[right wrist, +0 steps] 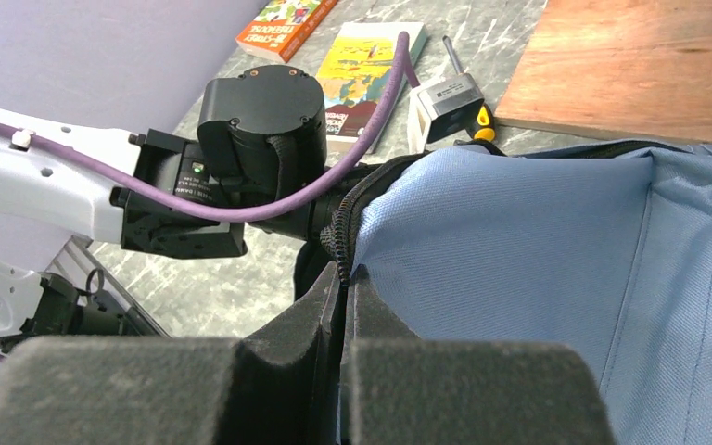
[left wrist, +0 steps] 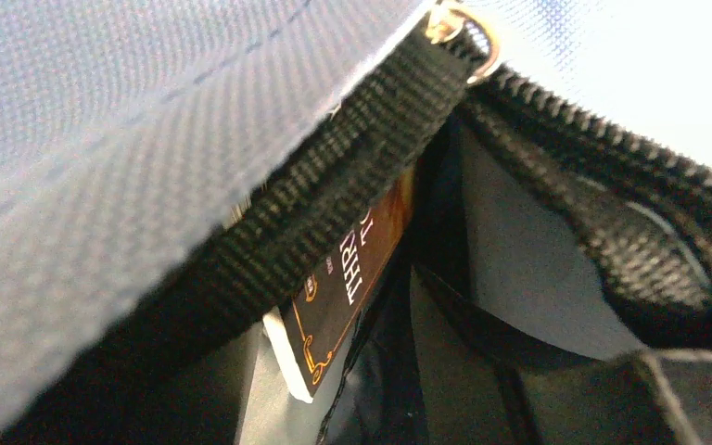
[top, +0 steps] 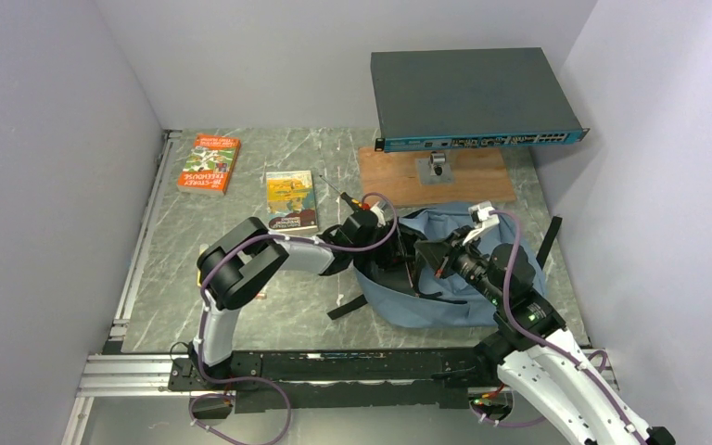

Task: Pack the student bag
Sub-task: Place the book in the student bag.

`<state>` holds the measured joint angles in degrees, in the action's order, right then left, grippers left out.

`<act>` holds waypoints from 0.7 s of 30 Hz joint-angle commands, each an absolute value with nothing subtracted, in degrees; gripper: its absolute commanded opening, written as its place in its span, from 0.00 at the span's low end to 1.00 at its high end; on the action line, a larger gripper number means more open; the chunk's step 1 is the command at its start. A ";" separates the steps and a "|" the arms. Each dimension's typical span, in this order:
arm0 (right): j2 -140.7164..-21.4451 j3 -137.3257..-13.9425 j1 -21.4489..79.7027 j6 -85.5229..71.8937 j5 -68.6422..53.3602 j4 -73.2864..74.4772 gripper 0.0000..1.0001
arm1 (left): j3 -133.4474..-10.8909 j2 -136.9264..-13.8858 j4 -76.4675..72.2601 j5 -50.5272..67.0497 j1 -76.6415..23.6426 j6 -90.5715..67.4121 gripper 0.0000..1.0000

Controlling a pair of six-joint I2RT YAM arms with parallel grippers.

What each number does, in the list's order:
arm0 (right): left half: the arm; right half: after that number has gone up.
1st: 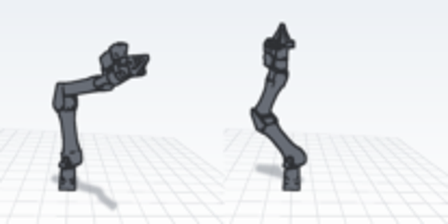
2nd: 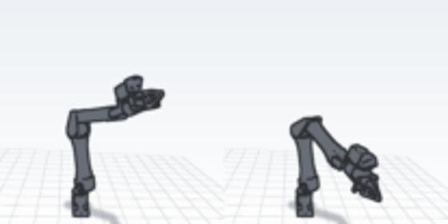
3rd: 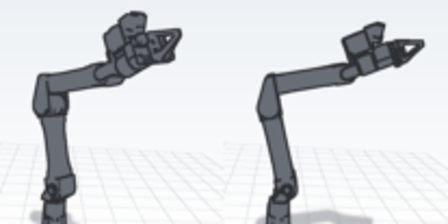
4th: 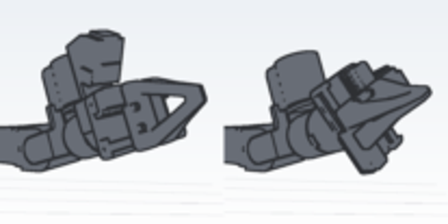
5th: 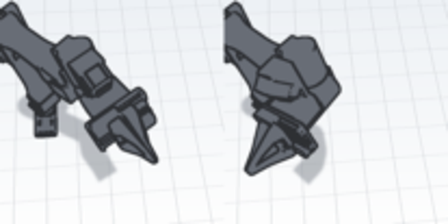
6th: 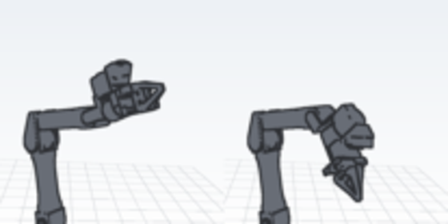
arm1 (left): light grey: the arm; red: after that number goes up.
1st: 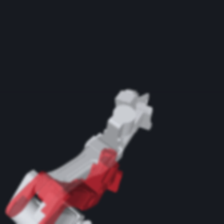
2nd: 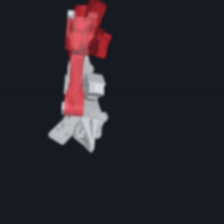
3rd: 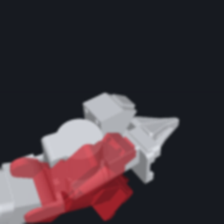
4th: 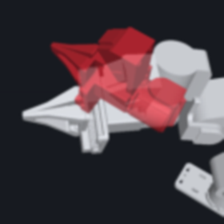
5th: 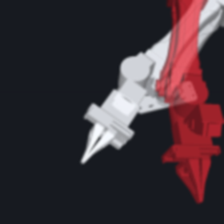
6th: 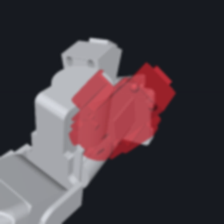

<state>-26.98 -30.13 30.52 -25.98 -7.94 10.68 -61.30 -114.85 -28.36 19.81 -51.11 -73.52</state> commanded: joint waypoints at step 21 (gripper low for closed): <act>-27.25 -31.22 30.67 -25.69 -6.99 7.59 0.00 | -70.59 -115.12 -15.28 26.73 -50.19 -63.53 0.45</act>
